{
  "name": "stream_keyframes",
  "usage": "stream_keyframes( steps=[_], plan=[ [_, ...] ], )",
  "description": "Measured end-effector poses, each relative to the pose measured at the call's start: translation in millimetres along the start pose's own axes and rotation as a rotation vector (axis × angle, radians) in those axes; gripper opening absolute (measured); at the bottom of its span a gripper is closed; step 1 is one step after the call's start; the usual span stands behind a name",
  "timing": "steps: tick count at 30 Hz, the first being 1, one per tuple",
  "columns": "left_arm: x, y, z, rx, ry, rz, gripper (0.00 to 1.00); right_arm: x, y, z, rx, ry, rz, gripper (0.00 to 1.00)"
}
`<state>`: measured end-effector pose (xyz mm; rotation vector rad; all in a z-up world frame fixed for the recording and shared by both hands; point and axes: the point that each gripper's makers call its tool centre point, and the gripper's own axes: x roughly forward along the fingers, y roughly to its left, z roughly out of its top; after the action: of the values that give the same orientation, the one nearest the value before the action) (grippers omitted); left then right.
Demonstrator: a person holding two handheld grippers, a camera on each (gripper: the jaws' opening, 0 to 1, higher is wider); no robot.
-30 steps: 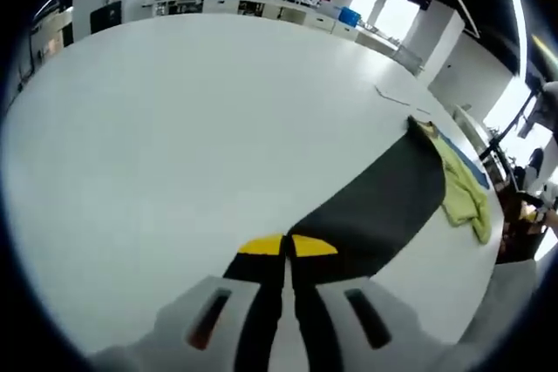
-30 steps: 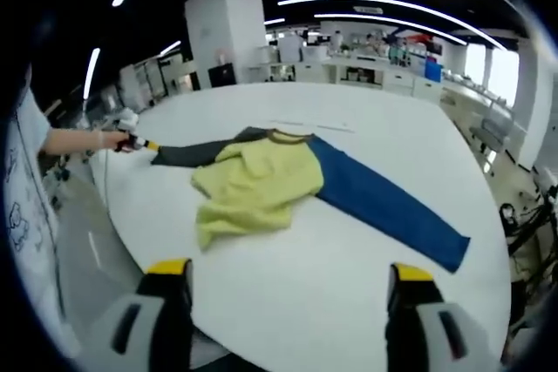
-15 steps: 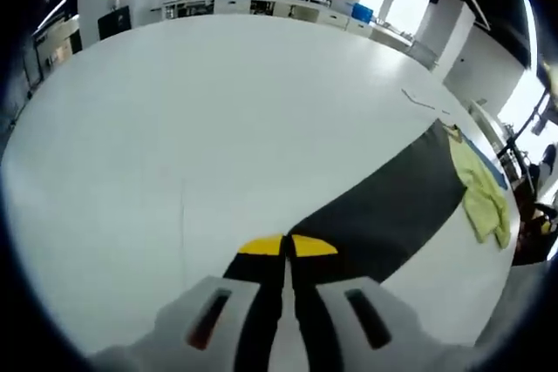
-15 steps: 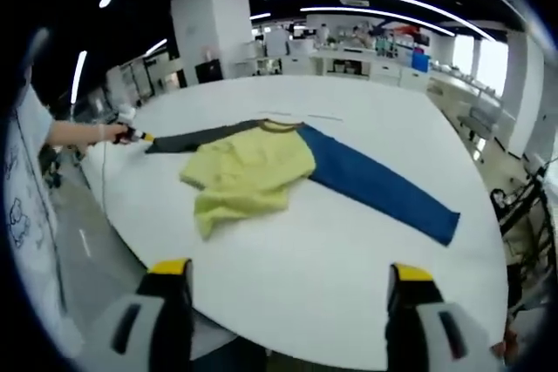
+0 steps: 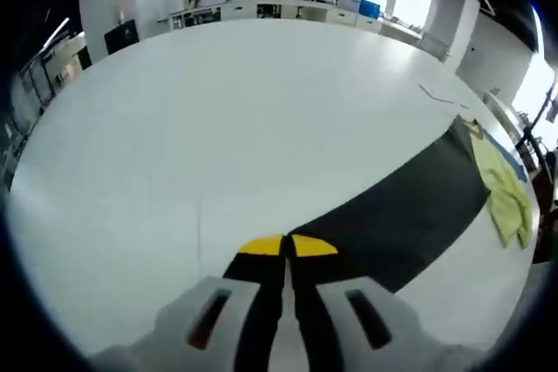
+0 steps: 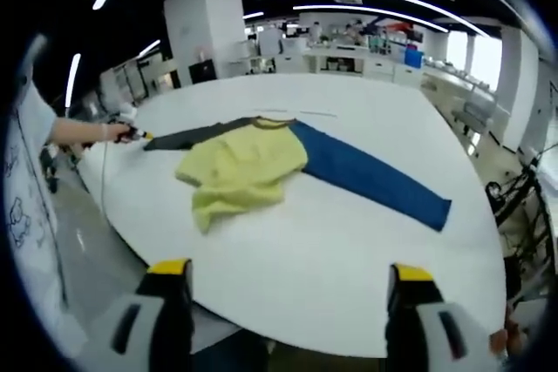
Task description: Fold the garment on the visible template until the final outline fits inside the template.
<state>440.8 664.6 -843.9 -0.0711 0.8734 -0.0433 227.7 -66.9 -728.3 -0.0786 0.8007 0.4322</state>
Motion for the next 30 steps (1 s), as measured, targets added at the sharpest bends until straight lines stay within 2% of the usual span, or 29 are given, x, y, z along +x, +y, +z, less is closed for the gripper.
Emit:
stream_keyframes(
  steps=[3, 5, 6, 8, 10, 11, 12, 14, 15, 17, 20, 23, 27, 30],
  plan=[
    [-2, -2.7, 2.1, 0.021, -0.012, -0.004, 0.00, 0, 1, -1.3, 0.008, -0.007, 0.001, 0.93],
    [-3, -5.6, 8.8, 0.035, -0.045, -0.038, 0.09, 1, 1, -4.7, 0.011, -0.002, 0.005, 0.93],
    [-4, -7.9, 9.4, 0.031, -0.050, -0.050, 0.18, 2, 1, -5.6, 0.009, -0.001, 0.006, 0.93],
    [-4, -11.6, 10.5, 0.058, -0.054, -0.064, 0.25, 3, 3, -6.4, 0.013, -0.001, 0.010, 0.93],
    [-11, -27.1, 10.1, 0.119, -0.084, -0.136, 0.31, 4, 4, -6.1, 0.017, -0.008, 0.016, 0.94],
    [-14, -32.5, 9.0, 0.130, -0.092, -0.158, 0.36, 5, 5, -5.7, 0.017, -0.010, 0.020, 0.93],
    [-9, -36.8, 11.3, 0.150, -0.098, -0.197, 0.48, 6, 6, -5.5, 0.016, -0.010, 0.026, 0.93],
    [-11, -38.2, 12.7, 0.142, -0.110, -0.193, 0.70, 8, 10, -4.5, 0.015, -0.011, 0.044, 0.93],
    [-13, -42.8, 14.4, 0.138, -0.122, -0.217, 0.80, 8, 10, -3.7, 0.015, -0.013, 0.048, 0.93],
    [-21, -57.7, 22.1, 0.156, -0.180, -0.298, 0.87, 10, 14, -1.6, 0.006, -0.013, 0.049, 0.93],
    [-30, -71.3, 24.9, 0.162, -0.192, -0.362, 0.99, 11, 16, 0.7, 0.006, -0.017, 0.059, 0.93],
    [-39, -83.3, 25.3, 0.183, -0.205, -0.418, 0.99, 11, 18, 3.0, 0.000, -0.022, 0.062, 0.93],
    [-57, -103.8, 21.0, 0.220, -0.199, -0.450, 0.99, 12, 17, 4.7, -0.003, -0.033, 0.071, 0.93],
    [-65, -109.7, 24.6, 0.232, -0.217, -0.475, 0.99, 12, 16, 5.5, -0.008, -0.040, 0.082, 0.93]
  ],
)
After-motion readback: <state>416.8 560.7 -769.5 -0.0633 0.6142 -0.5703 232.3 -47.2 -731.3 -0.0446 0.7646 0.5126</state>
